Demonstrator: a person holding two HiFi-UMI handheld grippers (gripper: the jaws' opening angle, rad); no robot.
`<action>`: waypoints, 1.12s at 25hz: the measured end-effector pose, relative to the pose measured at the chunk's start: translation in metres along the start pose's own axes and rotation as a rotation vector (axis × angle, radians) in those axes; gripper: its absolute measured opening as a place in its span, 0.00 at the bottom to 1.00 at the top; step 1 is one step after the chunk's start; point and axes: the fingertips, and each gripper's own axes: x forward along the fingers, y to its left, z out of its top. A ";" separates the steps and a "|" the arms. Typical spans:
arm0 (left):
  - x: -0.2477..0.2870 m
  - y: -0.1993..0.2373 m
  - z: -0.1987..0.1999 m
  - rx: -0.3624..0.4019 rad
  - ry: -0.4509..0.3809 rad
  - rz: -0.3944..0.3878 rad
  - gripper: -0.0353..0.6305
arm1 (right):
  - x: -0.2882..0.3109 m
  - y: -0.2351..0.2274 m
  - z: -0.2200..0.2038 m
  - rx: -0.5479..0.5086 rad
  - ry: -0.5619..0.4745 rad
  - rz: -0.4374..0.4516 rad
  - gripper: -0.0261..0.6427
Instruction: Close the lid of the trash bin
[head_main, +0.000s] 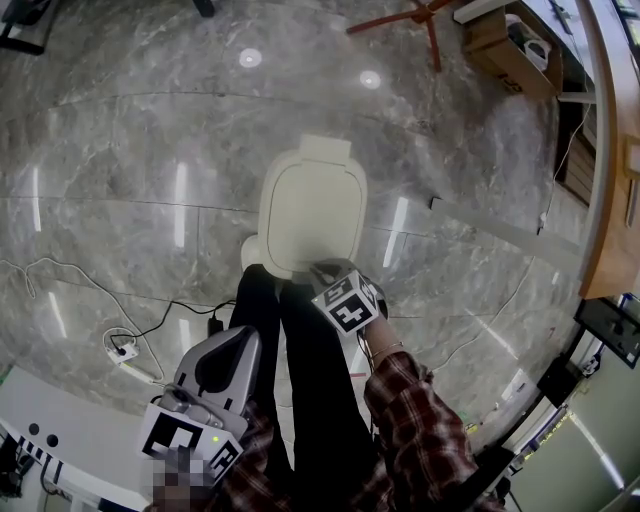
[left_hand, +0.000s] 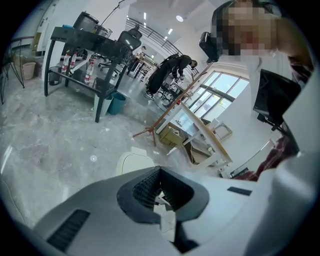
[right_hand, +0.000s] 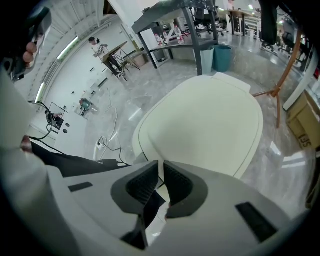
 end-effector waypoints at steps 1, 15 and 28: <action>0.001 0.000 0.000 0.000 -0.001 0.001 0.07 | 0.001 0.000 0.000 0.008 0.001 0.002 0.11; -0.027 -0.081 0.078 0.101 -0.115 -0.098 0.07 | -0.157 0.034 0.074 0.178 -0.248 0.068 0.11; -0.118 -0.204 0.190 0.355 -0.305 -0.199 0.07 | -0.434 0.086 0.168 0.049 -0.685 -0.079 0.08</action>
